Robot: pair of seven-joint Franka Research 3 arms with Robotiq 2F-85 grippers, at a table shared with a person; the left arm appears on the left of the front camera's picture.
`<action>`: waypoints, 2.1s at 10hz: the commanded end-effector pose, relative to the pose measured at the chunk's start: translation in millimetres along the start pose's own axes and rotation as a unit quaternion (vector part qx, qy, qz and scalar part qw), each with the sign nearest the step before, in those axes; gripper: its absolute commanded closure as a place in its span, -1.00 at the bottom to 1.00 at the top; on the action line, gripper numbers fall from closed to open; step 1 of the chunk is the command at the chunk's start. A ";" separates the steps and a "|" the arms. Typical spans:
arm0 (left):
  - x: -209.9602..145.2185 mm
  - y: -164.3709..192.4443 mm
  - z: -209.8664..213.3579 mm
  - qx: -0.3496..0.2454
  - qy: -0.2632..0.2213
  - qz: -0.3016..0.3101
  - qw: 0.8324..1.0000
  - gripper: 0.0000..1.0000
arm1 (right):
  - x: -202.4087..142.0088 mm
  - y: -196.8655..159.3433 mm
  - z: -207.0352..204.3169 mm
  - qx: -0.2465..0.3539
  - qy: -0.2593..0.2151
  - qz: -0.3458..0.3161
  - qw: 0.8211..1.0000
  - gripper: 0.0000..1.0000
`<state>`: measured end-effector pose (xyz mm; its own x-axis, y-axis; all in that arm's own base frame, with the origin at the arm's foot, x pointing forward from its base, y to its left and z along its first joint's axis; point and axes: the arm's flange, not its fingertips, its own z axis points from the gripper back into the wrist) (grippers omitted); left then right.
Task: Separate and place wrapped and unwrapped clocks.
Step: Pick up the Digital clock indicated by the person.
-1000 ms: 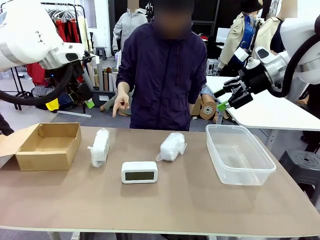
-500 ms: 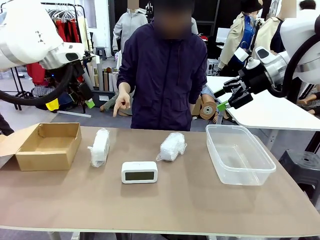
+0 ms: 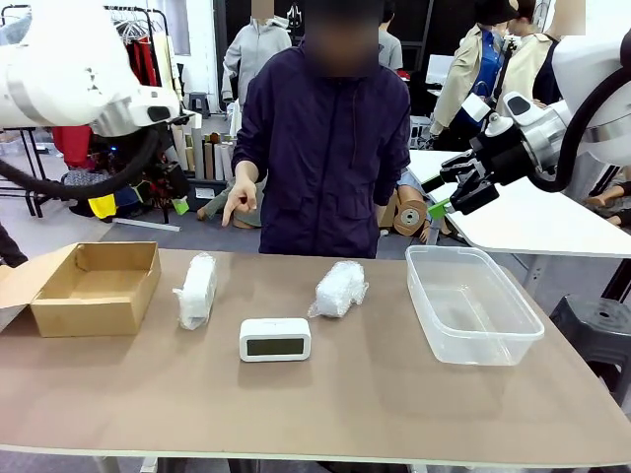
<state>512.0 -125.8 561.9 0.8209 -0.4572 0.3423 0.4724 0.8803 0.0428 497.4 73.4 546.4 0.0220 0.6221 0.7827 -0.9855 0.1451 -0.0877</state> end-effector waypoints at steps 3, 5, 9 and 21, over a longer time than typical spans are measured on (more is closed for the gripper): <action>37.0 -35.1 -27.3 0.071 0.074 0.173 0.979 -1.00 | 1.2 0.0 0.5 0.001 -0.004 0.001 1.000 -1.00; 43.3 -47.5 -58.3 0.090 0.124 0.246 0.957 -1.00 | 1.2 0.0 0.5 0.001 -0.004 0.001 1.000 -1.00; 47.4 -35.6 -119.8 0.050 0.102 0.257 0.960 -1.00 | 1.2 0.0 0.5 0.001 -0.004 0.001 1.000 -1.00; 39.3 -17.6 -198.9 0.054 0.107 0.257 0.959 -1.00 | 1.2 0.0 0.5 0.001 -0.004 0.001 1.000 -1.00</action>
<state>594.5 -190.7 398.2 0.9918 0.0365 0.1222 -0.0404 0.9987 0.0302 497.4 73.5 546.0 0.0225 0.6223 0.7825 -0.9857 0.1447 -0.0868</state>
